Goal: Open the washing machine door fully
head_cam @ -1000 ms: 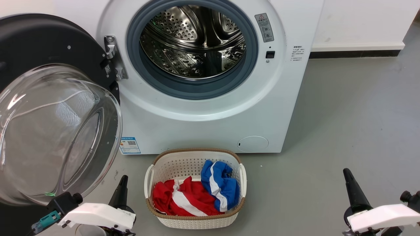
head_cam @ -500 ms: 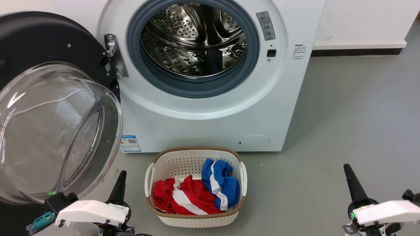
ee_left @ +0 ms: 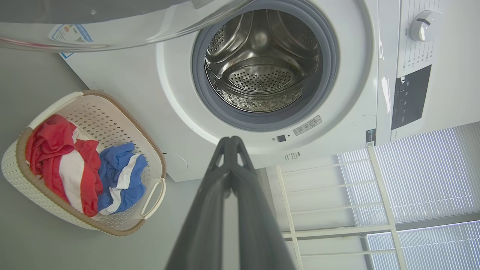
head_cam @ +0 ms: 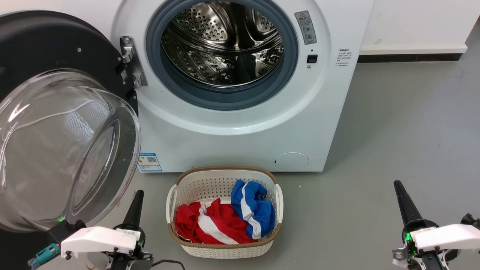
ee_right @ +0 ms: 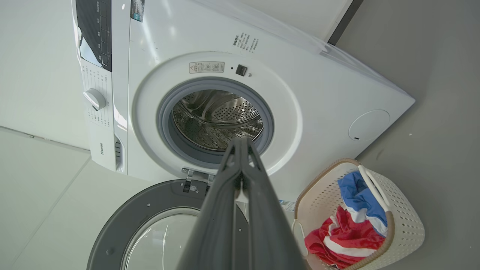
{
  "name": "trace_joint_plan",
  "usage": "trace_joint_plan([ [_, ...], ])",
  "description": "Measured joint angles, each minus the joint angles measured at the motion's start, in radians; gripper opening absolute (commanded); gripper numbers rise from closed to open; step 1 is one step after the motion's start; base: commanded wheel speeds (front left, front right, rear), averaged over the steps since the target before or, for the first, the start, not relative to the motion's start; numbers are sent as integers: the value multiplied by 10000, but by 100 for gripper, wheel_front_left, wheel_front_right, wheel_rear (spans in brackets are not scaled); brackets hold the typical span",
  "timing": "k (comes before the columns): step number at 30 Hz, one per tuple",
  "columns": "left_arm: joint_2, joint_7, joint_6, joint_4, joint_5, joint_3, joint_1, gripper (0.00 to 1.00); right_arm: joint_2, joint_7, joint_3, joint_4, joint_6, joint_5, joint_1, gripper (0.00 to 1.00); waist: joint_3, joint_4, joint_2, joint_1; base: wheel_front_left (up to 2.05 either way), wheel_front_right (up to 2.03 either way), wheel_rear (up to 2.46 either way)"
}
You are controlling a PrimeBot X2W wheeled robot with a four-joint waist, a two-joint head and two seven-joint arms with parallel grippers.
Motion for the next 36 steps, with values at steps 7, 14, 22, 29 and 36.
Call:
trace_joint_plan([
  [7, -100, 127, -125, 38, -495, 228, -38, 0, 0, 48, -23, 75, 0, 642, -79, 0, 37, 18, 0, 0, 0, 0, 0],
  [14, -215, 257, -276, 75, -961, 426, -81, 0, 0, 132, -52, 148, 0, 1258, -221, 0, 74, 35, 0, 0, 0, 0, 0],
  [22, -376, 410, -456, 117, -1526, 663, -200, 0, 0, 217, -82, 247, 0, 2013, -292, 0, 122, 58, 0, 0, 0, 0, 0],
  [29, -453, 535, -562, 151, -1950, 859, -234, 0, 0, 291, -105, 297, 0, 2543, -437, 0, 159, 75, 0, 0, 0, 0, 0],
  [36, -573, 646, -698, 184, -2351, 1007, -277, 0, 0, 349, -125, 349, 0, 3060, -475, 0, 196, 93, 0, 0, 0, 0, 0],
])
